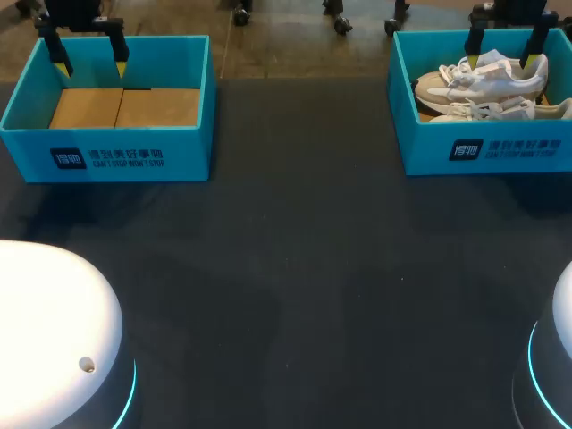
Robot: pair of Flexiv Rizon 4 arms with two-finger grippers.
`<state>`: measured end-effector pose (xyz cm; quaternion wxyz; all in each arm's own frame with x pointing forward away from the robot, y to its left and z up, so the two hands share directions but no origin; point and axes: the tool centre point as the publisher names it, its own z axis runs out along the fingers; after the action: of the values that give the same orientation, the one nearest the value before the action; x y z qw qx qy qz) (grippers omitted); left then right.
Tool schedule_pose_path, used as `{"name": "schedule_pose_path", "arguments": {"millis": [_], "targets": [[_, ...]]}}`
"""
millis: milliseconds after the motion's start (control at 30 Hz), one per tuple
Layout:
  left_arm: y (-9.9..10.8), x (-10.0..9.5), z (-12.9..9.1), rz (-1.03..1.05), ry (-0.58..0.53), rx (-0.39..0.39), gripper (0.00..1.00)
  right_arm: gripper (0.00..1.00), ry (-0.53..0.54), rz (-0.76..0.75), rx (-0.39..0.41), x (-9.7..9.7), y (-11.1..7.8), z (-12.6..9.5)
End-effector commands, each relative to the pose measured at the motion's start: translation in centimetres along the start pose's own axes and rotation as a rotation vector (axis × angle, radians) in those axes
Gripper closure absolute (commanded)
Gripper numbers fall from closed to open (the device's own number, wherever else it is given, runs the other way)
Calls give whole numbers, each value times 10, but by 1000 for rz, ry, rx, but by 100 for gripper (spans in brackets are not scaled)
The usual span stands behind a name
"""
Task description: Take the shoe out of the shoebox, open the shoe tongue, remove and reinsert the insole, then place the shoe into the shoebox
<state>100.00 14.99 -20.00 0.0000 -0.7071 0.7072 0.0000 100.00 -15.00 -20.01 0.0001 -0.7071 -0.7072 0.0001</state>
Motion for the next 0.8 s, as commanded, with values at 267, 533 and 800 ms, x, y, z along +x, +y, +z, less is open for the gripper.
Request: {"name": "schedule_pose_path", "arguments": {"millis": [267,533,800], "targets": [[0,0,0,0,0,0,0,0,0,0,0,0,0,0],[0,0,0,0,0,0,0,0,1,-2,1,0,0,0],[0,0,0,0,0,0,0,0,-39,-10,-25,-41,-3,9]]}}
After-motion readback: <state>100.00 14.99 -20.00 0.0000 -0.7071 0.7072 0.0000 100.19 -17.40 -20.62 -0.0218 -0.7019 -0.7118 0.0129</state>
